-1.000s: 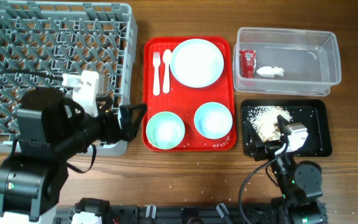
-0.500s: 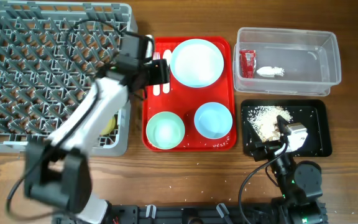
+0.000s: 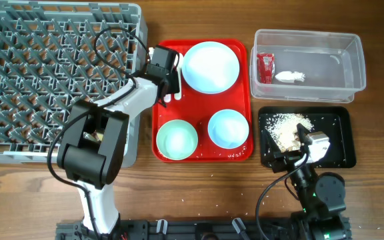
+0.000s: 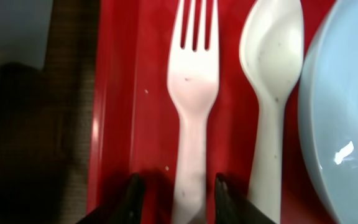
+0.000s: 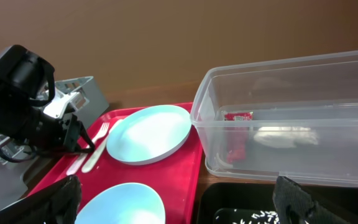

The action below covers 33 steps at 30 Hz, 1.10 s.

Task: Sort waste into correct bins and load items into the dishwasher rack
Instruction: 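Reach the left gripper to the white fork on the red tray, then grasp the white fork and insert it into the dish rack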

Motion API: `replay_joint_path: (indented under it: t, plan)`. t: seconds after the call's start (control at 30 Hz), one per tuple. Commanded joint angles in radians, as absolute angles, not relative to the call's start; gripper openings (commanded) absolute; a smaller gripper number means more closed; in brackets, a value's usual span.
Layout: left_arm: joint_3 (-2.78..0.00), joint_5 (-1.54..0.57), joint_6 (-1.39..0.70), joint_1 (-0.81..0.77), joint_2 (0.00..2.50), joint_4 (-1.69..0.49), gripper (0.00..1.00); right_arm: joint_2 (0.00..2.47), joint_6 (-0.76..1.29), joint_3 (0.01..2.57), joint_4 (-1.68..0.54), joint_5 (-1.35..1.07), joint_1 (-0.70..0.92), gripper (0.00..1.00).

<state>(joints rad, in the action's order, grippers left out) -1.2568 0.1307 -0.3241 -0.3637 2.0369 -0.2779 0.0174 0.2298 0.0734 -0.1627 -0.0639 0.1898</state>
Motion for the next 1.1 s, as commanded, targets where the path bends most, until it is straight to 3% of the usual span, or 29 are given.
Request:
replay_joint_path:
  t: [0.0,0.03,0.1,0.67,0.77,0.87,1.07]
  plan:
    - [-1.259,0.147,-0.323,-0.358,2.074,-0.277,0.18,0.007,0.239,0.072,-0.158,-0.077,0.184,1.0]
    - [-1.259,0.147,-0.323,-0.358,2.074,-0.282,0.09,0.007,0.239,0.072,-0.158,-0.077,0.184,1.0]
    - [-1.259,0.147,-0.323,-0.363,2.074,-0.302,0.04,0.007,0.239,0.072,-0.158,-0.077,0.184,1.0]
    - [-1.259,0.153,-0.323,-0.389,1.788,-0.483,0.04,0.007,0.239,0.072,-0.158,-0.077,0.184,1.0]
    - [-1.259,0.301,-0.322,-0.388,1.673,-0.546,0.04,0.007,0.239,0.072,-0.158,-0.077,0.184,1.0]
    - [-1.259,0.588,-0.26,-0.388,1.575,-0.596,0.04,0.007,0.239,0.072,-0.158,-0.077,0.184,0.99]
    - [-1.259,0.577,-0.16,-0.344,1.652,-0.653,0.04,0.007,0.239,0.072,-0.158,-0.077,0.184,1.0]
